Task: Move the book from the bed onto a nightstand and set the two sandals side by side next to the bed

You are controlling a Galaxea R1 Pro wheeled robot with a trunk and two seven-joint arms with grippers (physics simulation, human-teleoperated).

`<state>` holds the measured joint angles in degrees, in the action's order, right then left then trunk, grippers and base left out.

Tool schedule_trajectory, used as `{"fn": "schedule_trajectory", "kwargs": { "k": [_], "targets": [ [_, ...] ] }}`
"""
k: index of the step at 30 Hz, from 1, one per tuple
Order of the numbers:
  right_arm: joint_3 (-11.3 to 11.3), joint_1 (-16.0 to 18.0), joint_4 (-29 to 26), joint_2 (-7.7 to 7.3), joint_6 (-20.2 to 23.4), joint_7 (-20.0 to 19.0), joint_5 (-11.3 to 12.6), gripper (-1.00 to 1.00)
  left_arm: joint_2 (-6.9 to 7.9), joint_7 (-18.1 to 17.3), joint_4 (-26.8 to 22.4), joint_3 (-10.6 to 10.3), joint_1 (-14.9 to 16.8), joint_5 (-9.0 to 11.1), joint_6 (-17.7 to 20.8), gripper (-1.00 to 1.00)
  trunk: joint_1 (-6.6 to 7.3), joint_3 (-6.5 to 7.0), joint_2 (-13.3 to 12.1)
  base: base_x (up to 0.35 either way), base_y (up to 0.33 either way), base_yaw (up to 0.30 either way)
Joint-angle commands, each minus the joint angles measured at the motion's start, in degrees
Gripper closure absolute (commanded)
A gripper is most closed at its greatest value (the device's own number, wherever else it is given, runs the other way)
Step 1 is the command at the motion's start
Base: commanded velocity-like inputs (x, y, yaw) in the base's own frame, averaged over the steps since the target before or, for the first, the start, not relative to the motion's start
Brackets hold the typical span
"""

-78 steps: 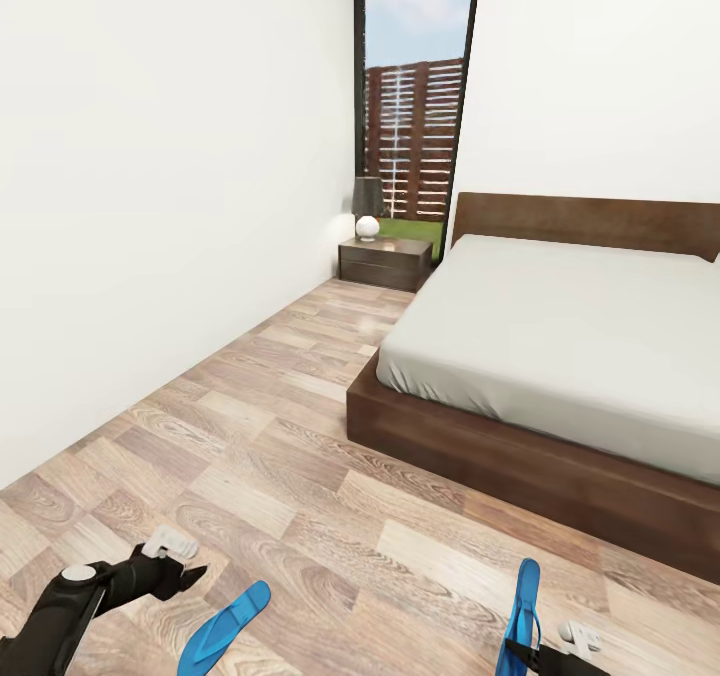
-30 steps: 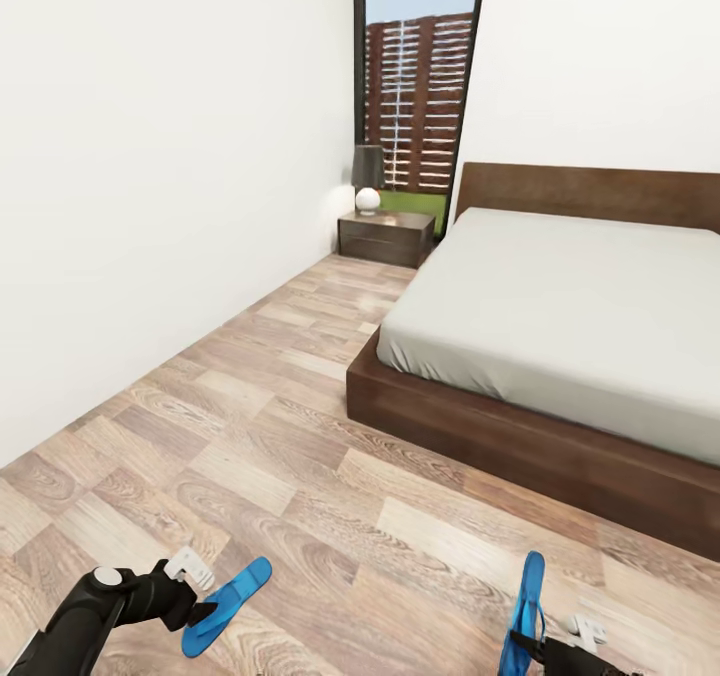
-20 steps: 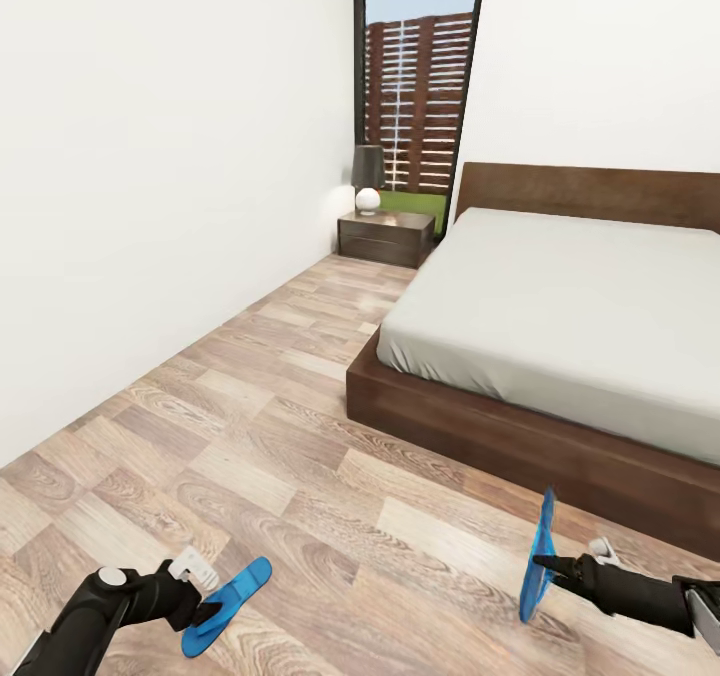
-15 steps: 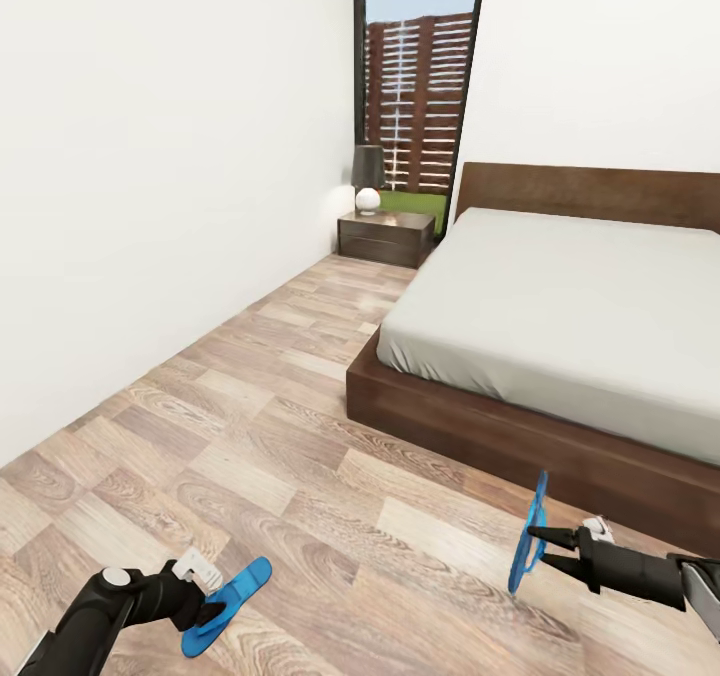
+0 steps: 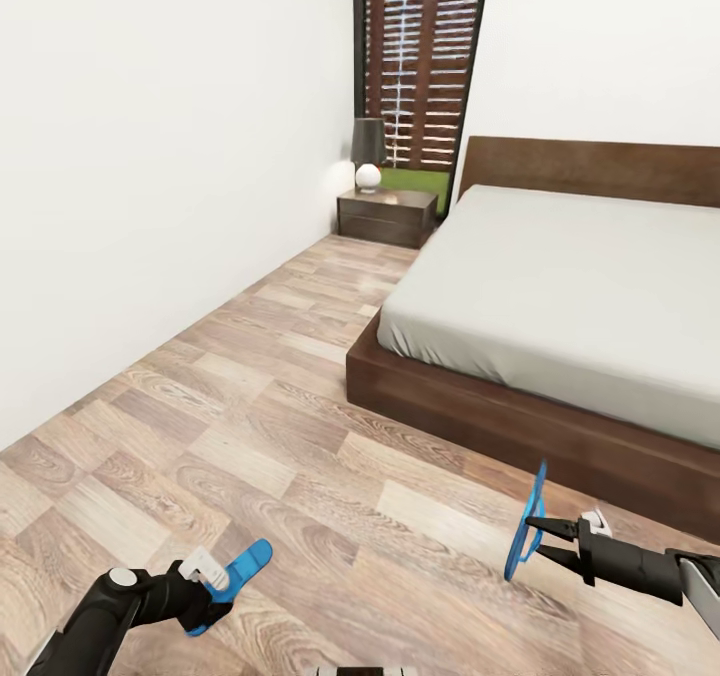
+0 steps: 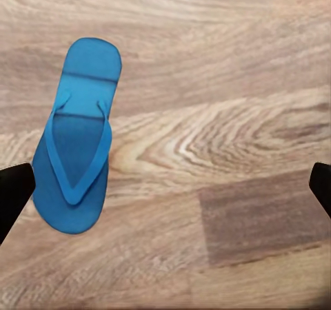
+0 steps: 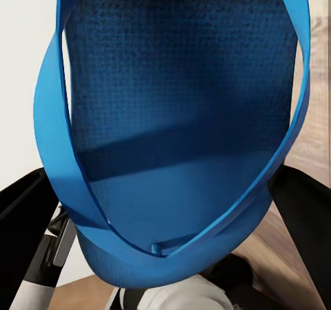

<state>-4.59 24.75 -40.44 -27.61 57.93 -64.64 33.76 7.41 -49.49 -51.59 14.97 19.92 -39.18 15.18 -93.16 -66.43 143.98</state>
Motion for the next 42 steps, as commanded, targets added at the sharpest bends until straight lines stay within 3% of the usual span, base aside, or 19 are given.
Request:
{"fn": "schedule_trajectory", "kwargs": {
  "k": [1, 23, 33, 36, 42],
  "targets": [
    [-0.07, 0.03, 0.01, 0.0, 0.26, -0.23, -0.01, 1.0, -0.03, -0.38, -0.09, 0.13, 0.03, -0.19, 0.38, -1.0, -0.01, -0.28, 0.04, 0.0, 0.0, 0.0],
    [-0.07, 0.0, -0.02, 0.01, 0.26, -0.05, -0.43, 1.0, 0.06, -0.25, -0.17, 0.41, 0.03, -0.03, 0.39, -1.0, -0.58, -5.15, 0.33, 0.0, 0.0, 0.0],
    [-0.07, 0.02, -0.15, 0.01, 0.24, -0.31, -0.31, 1.0, 0.06, -0.25, -0.18, 0.41, 0.03, -0.02, 0.38, -1.0, -0.58, -5.15, 0.33, 0.0, 0.0, 0.0],
    [-0.07, 0.03, -0.27, 0.14, 0.08, -0.08, -0.54, 1.0, -0.92, 0.72, -1.16, -0.26, 0.02, 0.45, -0.28, -1.0, -0.58, -5.15, 0.33, 0.0, 0.0, 0.0],
    [0.01, 0.03, -0.25, 0.1, 0.08, -0.12, -0.52, 1.0, -0.7, 0.06, -2.63, 1.09, 0.19, 1.33, 0.08, -1.0, -0.58, -5.15, 0.33, 0.0, 0.0, 0.0]
  ]
}}
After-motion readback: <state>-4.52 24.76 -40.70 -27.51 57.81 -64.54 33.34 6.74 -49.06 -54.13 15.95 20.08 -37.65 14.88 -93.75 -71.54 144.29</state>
